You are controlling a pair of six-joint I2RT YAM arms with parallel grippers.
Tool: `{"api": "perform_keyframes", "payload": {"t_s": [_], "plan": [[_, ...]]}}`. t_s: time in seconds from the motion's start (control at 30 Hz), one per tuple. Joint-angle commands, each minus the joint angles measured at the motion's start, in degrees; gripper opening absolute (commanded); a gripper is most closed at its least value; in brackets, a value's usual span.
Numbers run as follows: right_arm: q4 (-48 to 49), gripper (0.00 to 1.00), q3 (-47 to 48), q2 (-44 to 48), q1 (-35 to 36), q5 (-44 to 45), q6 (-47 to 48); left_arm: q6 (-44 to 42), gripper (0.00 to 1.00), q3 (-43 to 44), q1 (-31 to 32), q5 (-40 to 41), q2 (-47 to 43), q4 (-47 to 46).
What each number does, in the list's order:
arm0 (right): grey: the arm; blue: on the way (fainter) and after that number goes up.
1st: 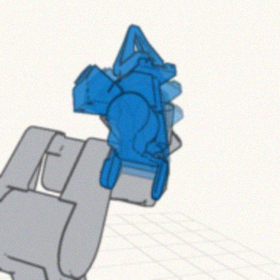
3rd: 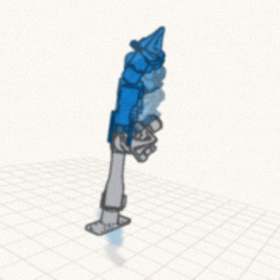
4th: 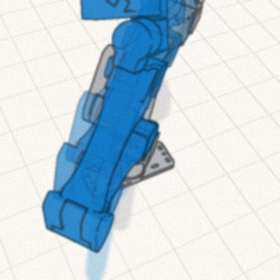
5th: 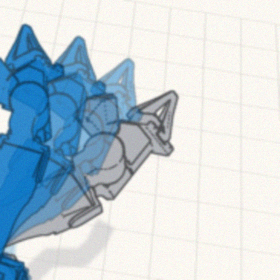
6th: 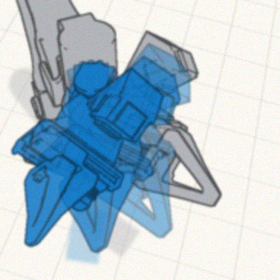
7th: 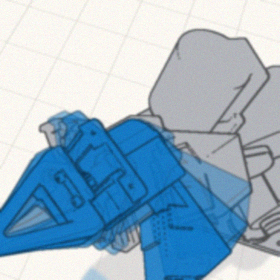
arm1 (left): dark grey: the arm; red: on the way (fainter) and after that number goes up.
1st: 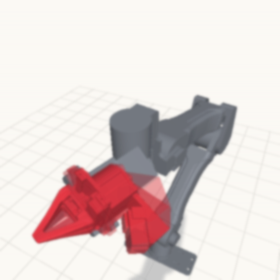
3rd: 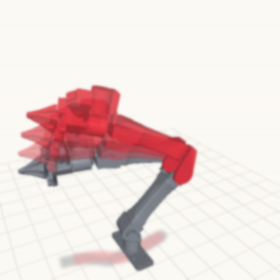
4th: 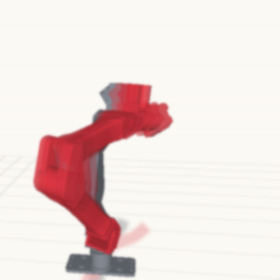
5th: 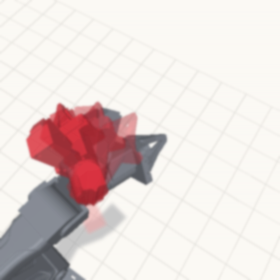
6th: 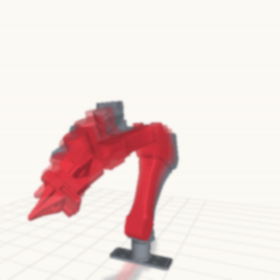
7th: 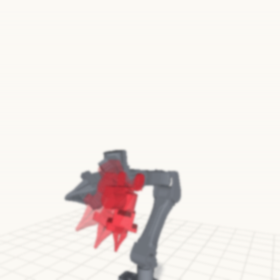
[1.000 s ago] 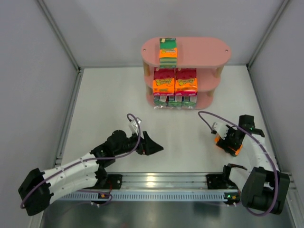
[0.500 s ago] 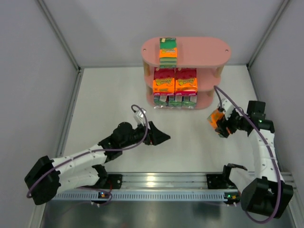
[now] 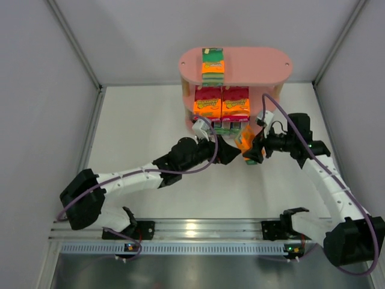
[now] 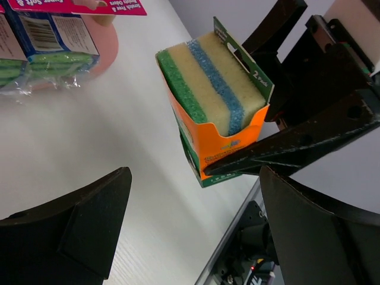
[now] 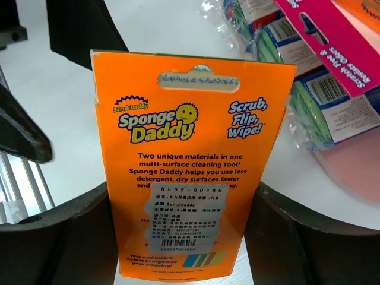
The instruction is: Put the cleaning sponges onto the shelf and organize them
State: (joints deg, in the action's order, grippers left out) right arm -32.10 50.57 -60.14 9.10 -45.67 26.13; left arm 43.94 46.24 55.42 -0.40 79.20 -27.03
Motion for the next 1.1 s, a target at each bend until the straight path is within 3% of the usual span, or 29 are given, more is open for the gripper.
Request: {"api": "perform_keyframes", "payload": {"t_s": [0.0, 0.43, 1.07], "plan": [[6.69, 0.29, 3.31, -0.85, 2.06, -2.49, -5.39, -2.55, 0.95, 3.33, 0.57, 6.72, 1.75, -4.09], [10.04, 0.33, 1.73, -0.68, 4.96, -1.18, -7.14, -2.72, 0.94, 6.32, 1.71, 7.08, 4.65, -7.43], [11.44, 0.36, -0.03, -0.68, 6.54, 1.2, -6.71, -1.67, 0.85, 6.93, 2.24, 4.54, 4.56, -9.1]]}}
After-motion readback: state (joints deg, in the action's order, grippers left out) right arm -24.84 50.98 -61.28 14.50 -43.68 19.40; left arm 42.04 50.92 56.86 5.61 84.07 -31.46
